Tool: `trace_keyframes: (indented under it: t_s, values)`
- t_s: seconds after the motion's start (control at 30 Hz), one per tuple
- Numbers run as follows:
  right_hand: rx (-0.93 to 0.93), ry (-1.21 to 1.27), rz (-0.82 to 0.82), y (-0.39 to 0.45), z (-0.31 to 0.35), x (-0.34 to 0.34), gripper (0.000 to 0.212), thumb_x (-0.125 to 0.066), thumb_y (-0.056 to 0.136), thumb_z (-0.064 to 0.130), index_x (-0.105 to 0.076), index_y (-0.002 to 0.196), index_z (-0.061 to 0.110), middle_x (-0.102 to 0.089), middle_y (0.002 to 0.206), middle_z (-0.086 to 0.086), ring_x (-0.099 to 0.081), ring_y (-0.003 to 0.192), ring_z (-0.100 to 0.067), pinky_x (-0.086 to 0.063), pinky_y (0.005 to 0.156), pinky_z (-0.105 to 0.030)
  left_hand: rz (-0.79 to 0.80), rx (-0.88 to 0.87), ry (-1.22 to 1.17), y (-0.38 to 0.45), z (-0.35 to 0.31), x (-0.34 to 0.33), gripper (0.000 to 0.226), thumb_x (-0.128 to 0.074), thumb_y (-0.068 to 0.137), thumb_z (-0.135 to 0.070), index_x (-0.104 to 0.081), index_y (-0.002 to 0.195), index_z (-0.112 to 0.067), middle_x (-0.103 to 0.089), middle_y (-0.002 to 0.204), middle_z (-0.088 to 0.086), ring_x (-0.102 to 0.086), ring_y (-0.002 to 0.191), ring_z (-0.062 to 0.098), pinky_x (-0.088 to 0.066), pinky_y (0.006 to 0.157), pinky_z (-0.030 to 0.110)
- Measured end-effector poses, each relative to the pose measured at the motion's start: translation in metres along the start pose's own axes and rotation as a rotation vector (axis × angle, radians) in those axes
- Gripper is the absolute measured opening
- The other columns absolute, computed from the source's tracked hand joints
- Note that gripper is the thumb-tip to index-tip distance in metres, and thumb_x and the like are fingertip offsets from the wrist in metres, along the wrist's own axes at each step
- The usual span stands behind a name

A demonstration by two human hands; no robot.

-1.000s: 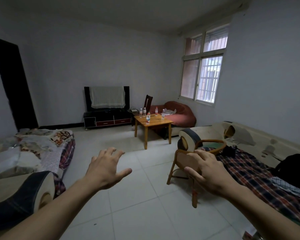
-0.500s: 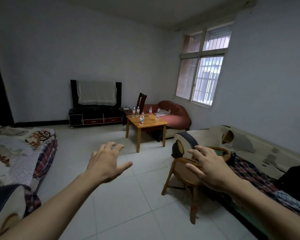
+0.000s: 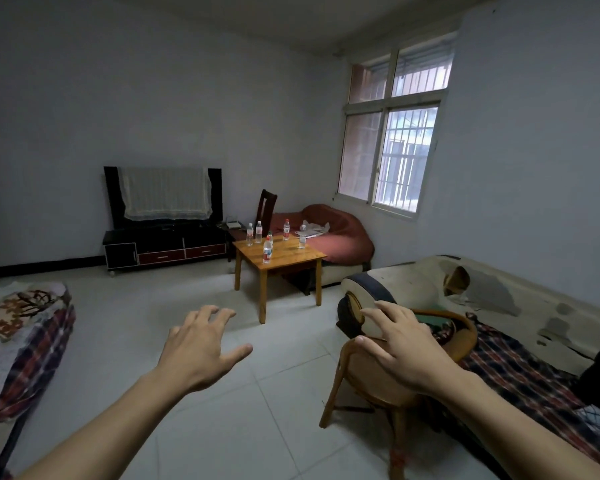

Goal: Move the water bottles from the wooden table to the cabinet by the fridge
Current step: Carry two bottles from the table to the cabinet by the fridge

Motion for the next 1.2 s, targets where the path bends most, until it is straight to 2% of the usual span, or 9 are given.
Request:
trace_keyframes:
  t_s: [0.23,0.47,0.63,0.73,0.9,1.1,1.2]
  values:
    - [-0.024,0.11,0.014,0.133,-0.074,-0.028,0.062,-0.035,0.095,0.063,-0.029,0.149,0.034,-0.023,0.159,0.003,-0.018,0.147,-0.018,-0.029,0.115,-0.048,0.022,-0.002,0.064,0.136,-0.019,-0.037,0.081,-0.045,0.084,-0.074,-0.025,0.15,-0.032,-0.035,0.152,-0.005,-0.036,0.138,0.018,-0.039,0.107,0.04]
    - [0.012,0.081,0.003,0.244,-0.112,-0.044,0.061,-0.034,0.094,0.063,-0.029,0.149,0.035,-0.023,0.159,0.003,-0.018,0.147,-0.018,-0.029,0.115,-0.047,0.02,0.017,0.064,0.254,-0.014,-0.061,0.077,-0.045,0.084,-0.074,-0.032,0.147,-0.032,-0.037,0.15,-0.005,-0.037,0.136,0.018,-0.041,0.105,0.04]
    - [0.025,0.041,0.016,0.321,-0.126,-0.069,0.062,-0.032,0.093,0.066,-0.029,0.148,0.036,-0.025,0.158,0.003,-0.02,0.146,-0.017,-0.031,0.114,-0.044,0.009,0.004,0.024,0.331,-0.007,-0.091,0.078,-0.045,0.085,-0.072,-0.028,0.149,-0.032,-0.037,0.151,-0.006,-0.038,0.136,0.017,-0.039,0.106,0.039]
    - [0.016,0.021,0.031,0.371,-0.13,-0.086,0.072,-0.025,0.087,0.075,-0.029,0.148,0.037,-0.026,0.158,0.003,-0.021,0.146,-0.018,-0.032,0.114,-0.046,0.027,0.003,0.011,0.381,0.008,-0.115,0.077,-0.045,0.085,-0.072,-0.029,0.149,-0.031,-0.036,0.152,-0.006,-0.037,0.137,0.018,-0.038,0.107,0.041]
    - [0.015,-0.018,0.008,0.467,-0.127,-0.096,0.063,-0.031,0.093,0.067,-0.029,0.148,0.037,-0.026,0.157,0.006,-0.022,0.145,-0.017,-0.033,0.112,-0.046,0.018,0.022,-0.057,0.477,0.048,-0.134,0.079,-0.048,0.084,-0.072,-0.031,0.149,-0.03,-0.038,0.152,-0.003,-0.036,0.138,0.02,-0.039,0.11,0.043]
    - [0.011,0.006,-0.018,0.57,-0.126,-0.119,0.07,-0.022,0.086,0.074,-0.031,0.146,0.038,-0.03,0.154,0.007,-0.027,0.142,-0.015,-0.037,0.109,-0.048,0.015,0.023,-0.072,0.582,0.081,-0.159,0.077,-0.049,0.083,-0.074,-0.035,0.145,-0.031,-0.039,0.149,-0.004,-0.037,0.136,0.019,-0.04,0.108,0.042]
    - [0.001,0.011,0.026,0.611,-0.135,-0.147,0.065,-0.026,0.09,0.071,-0.028,0.146,0.04,-0.027,0.156,0.006,-0.023,0.144,-0.016,-0.033,0.112,-0.047,0.056,0.022,-0.077,0.624,0.088,-0.184,0.077,-0.049,0.083,-0.073,-0.036,0.145,-0.03,-0.037,0.151,-0.004,-0.034,0.138,0.018,-0.037,0.11,0.043]
Point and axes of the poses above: each hand's wrist, its own y-axis towards the middle knuckle, its own x-axis out of the back of the hand, z = x × y, the point moved 7 cm from there along y, towards the middle knuckle
